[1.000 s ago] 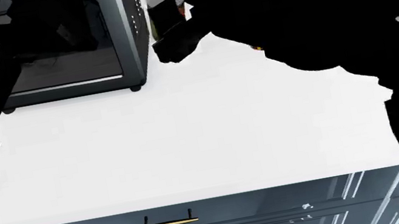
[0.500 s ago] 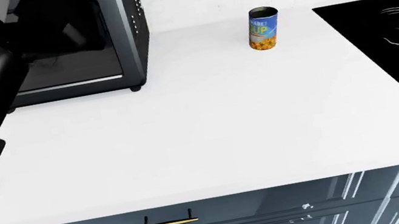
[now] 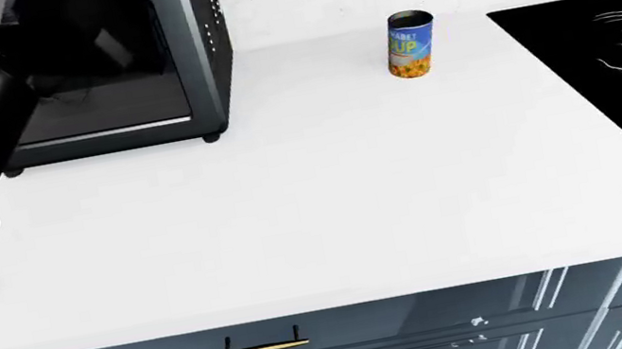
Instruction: Pick the cans from the counter and place them in their designated side in the cabinet.
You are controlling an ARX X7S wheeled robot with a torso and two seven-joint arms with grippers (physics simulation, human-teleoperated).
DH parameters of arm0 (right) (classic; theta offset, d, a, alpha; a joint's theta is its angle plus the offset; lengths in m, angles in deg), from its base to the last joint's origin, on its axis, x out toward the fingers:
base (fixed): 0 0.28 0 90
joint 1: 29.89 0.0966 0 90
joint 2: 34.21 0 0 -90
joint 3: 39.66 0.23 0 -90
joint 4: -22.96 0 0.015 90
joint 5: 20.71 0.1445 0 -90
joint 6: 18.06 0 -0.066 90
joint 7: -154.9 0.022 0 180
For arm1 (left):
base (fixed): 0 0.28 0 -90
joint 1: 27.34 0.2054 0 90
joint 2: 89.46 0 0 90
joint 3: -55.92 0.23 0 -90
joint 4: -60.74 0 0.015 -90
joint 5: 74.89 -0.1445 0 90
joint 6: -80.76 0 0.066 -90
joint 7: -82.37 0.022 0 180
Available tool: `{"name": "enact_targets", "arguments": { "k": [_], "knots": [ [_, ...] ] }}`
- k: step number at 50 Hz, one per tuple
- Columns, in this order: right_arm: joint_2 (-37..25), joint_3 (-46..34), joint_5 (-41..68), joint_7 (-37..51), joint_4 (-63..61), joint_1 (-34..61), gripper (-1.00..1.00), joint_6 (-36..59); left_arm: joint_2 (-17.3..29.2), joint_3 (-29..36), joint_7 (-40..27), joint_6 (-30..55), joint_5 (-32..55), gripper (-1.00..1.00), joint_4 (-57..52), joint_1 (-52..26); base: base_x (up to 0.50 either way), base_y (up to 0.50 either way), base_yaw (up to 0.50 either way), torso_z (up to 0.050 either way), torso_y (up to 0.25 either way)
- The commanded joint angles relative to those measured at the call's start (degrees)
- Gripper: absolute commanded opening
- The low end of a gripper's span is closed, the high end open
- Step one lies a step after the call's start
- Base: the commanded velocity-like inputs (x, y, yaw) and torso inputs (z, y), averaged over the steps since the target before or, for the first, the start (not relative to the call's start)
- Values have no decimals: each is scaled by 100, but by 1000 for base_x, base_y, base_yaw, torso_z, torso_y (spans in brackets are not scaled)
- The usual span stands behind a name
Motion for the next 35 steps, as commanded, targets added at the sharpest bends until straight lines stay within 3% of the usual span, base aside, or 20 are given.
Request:
{"name": "enact_targets", "arguments": {
  "k": [1, 18, 35],
  "knots": [
    [30, 112, -164, -3, 13, 101, -100, -48, 82, 61, -58, 98, 124, 100, -33, -211, 0, 0, 0, 0, 0],
    [30, 112, -164, -3, 13, 101, -100, -48, 122, 164, -187, 170, 174, 100, -70, -387, 23, -80, 0, 1, 1],
    [30, 112, -164, -3, 13, 101, -100, -48, 148, 269, -217, 214, 176, 100, -14, -520, 191, -70, 0, 0, 1]
  ]
}}
